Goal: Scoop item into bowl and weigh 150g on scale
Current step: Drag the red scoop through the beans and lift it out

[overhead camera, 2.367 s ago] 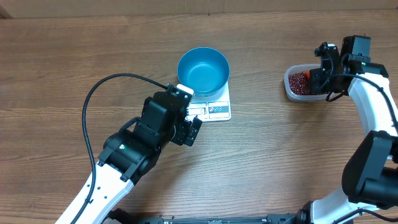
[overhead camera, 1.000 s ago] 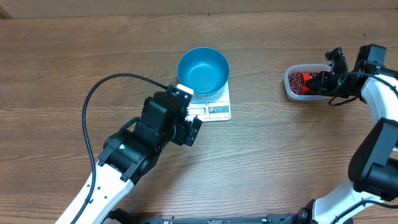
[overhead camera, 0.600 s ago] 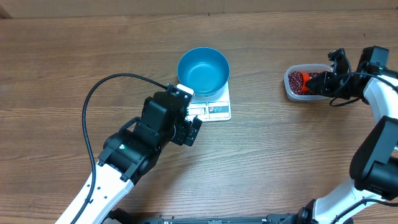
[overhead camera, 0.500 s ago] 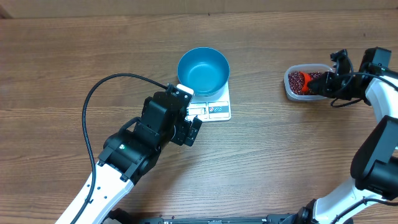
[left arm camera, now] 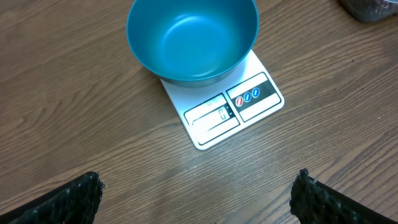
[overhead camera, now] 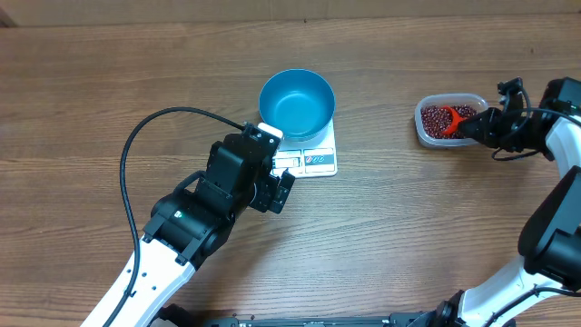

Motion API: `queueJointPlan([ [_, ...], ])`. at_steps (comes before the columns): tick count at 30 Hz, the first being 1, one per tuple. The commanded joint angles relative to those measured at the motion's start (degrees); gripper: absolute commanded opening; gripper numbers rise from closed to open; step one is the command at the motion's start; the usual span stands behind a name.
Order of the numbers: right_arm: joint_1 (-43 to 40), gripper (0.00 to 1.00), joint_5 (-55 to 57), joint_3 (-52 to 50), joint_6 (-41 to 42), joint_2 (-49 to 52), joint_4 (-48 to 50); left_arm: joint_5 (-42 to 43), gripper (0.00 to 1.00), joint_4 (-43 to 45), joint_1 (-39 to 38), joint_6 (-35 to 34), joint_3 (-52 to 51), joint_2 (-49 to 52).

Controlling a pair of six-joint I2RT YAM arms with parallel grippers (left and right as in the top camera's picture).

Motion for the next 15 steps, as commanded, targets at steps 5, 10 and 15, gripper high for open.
queueJointPlan([
  [5,-3.0,0.04,-4.9,-0.7,1.5,0.7,-0.5,-0.6,1.0,0.2,0.2,-0.2,-0.1,0.3],
  [10,-4.0,0.04,-9.1,-0.7,1.7,0.7,-0.7,-0.6,0.99,0.2,0.2,-0.2,-0.1,0.3],
  [15,-4.5,0.04,-9.7,-0.7,1.9,0.7,-1.3,-0.6,1.0,0.2,0.2,-0.2,-0.1,0.3],
])
